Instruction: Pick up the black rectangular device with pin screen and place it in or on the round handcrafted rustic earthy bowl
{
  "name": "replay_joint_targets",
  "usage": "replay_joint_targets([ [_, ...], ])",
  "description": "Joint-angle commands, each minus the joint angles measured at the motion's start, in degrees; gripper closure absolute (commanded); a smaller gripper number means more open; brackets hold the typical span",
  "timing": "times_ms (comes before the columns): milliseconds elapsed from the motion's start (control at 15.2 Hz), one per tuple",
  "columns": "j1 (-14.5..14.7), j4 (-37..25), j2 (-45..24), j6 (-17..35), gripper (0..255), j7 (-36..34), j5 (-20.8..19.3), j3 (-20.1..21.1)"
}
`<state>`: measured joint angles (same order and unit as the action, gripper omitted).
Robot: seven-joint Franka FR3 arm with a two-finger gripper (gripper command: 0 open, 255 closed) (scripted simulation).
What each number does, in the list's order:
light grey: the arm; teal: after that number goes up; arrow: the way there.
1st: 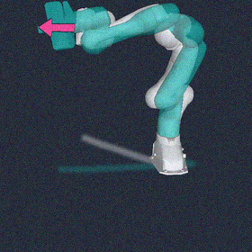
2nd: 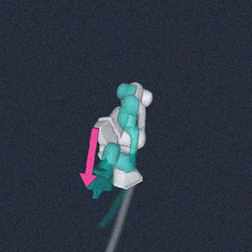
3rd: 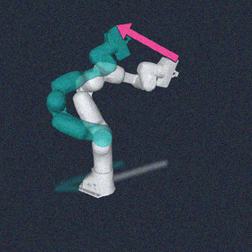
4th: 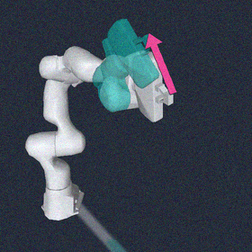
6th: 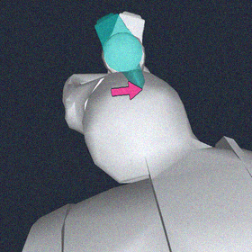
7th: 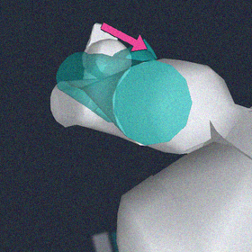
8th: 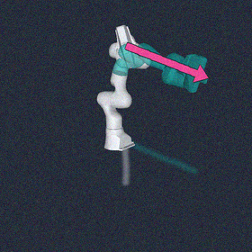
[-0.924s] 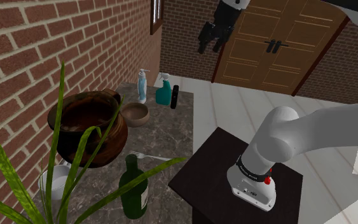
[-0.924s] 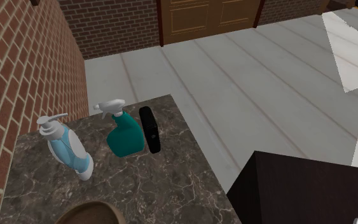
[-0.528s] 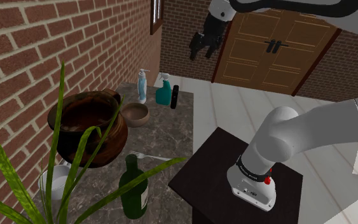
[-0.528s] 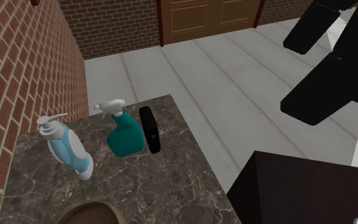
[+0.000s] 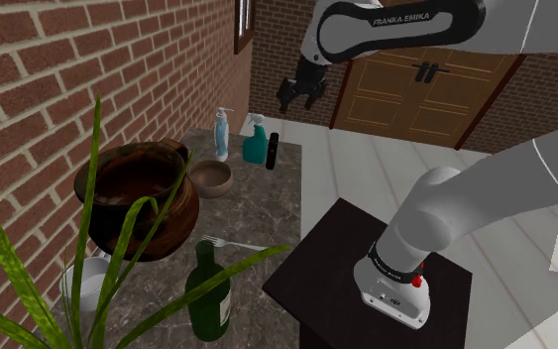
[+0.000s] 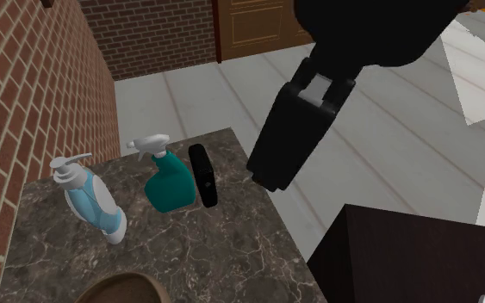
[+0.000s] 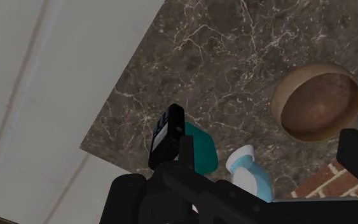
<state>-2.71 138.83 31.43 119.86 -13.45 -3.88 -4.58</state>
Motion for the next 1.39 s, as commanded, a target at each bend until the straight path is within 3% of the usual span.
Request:
replay_joint_targets([
  [0, -0.6, 0.2, -3.7, 3.8, 0, -1.0, -0.5, -0.1],
  [660, -3.6, -3.0, -23.4, 19.3, 0, -6.3, -3.1, -1.4],
  [1320, -5.7, -13.0, -44.7, 29.5, 0, -11.4, -4.5, -3.6],
])
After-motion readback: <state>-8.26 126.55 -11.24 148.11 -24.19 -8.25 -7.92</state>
